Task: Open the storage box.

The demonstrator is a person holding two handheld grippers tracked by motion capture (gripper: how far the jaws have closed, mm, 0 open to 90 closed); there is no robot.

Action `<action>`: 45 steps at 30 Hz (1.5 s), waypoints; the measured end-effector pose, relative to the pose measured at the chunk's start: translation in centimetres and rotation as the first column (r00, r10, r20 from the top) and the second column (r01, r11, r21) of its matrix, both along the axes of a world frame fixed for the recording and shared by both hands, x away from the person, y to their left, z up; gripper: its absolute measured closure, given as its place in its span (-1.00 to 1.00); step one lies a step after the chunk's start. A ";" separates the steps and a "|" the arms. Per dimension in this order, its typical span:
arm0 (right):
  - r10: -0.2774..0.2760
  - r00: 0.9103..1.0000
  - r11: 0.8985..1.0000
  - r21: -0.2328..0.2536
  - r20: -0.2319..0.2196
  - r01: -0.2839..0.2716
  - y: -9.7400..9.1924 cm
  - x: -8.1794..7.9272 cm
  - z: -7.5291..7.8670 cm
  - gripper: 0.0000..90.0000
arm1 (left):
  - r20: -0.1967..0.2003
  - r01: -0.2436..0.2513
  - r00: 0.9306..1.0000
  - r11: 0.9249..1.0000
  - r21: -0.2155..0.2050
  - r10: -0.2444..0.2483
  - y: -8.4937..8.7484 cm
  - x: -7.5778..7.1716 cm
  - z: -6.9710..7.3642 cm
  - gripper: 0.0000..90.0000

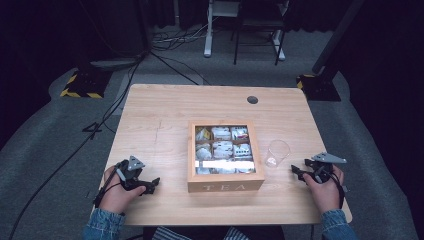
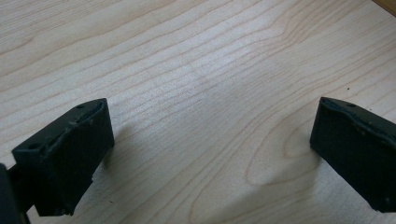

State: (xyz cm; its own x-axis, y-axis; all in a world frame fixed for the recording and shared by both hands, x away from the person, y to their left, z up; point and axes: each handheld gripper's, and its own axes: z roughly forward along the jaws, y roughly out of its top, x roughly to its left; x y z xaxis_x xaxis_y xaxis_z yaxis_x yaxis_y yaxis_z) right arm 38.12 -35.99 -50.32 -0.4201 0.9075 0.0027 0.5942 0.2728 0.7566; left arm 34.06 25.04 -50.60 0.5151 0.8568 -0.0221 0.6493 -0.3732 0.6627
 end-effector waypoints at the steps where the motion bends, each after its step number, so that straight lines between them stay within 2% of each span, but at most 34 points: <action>1: 0.000 1.000 1.000 -0.002 0.001 0.000 0.0 0.0 0.0 -0.27 | 0.000 -0.002 1.000 1.000 0.000 0.002 0.0 0.0 0.0 -1.00; 8: 0.000 1.000 1.000 -0.003 -0.001 0.000 0.0 0.0 0.0 -0.27 | 0.001 -0.018 1.000 1.000 -0.003 0.018 -0.1 -0.1 0.0 -0.98; 10: -0.002 1.000 1.000 -0.003 -0.001 0.002 0.0 0.0 0.0 -0.27 | 0.007 -0.024 1.000 1.000 -0.012 0.024 -0.1 -0.2 0.2 -0.89; 13: -0.002 1.000 1.000 -0.003 -0.001 0.002 0.0 0.0 0.0 -0.27 | -0.003 -0.030 1.000 1.000 -0.008 0.030 0.1 -0.2 0.6 -0.61; 15: -0.001 1.000 1.000 -0.003 0.000 0.001 0.0 0.0 0.0 -0.27 | -0.011 -0.038 0.999 0.999 -0.007 0.038 0.1 -0.3 0.7 -0.55; 21: -0.001 1.000 1.000 -0.003 0.000 0.001 0.0 0.0 0.0 -0.27 | 0.014 -0.038 0.999 0.997 -0.065 0.039 -0.4 -0.8 2.3 -0.49; 27: -0.001 1.000 1.000 -0.003 0.000 0.001 0.0 0.0 0.0 -0.27 | 0.048 -0.040 0.998 0.994 -0.097 0.045 -0.9 -1.5 3.8 -0.46; 29: -0.001 1.000 1.000 -0.003 0.000 0.001 0.0 0.0 0.0 -0.27 | 0.065 -0.015 0.998 0.995 -0.102 0.022 -1.4 -1.9 4.5 -0.45; 39: -0.002 1.000 1.000 -0.003 -0.001 0.002 0.0 0.0 0.0 -0.27 | 0.093 0.068 0.994 0.992 -0.104 -0.059 -3.0 -3.0 6.0 -0.46; 43: -0.001 1.000 1.000 -0.003 0.000 0.001 0.0 0.0 0.0 -0.27 | 0.099 0.111 0.990 0.988 -0.110 -0.100 -3.7 -3.3 6.5 -0.45; 44: -0.002 1.000 1.000 -0.003 -0.001 0.002 0.0 0.0 0.0 -0.27 | 0.103 0.124 0.988 0.986 -0.109 -0.113 -3.9 -3.4 6.5 -0.44; 45: -0.002 1.000 1.000 -0.003 -0.001 0.002 0.0 0.0 0.0 -0.27 | 0.107 0.159 0.983 0.981 -0.107 -0.147 -4.3 -3.5 6.7 -0.44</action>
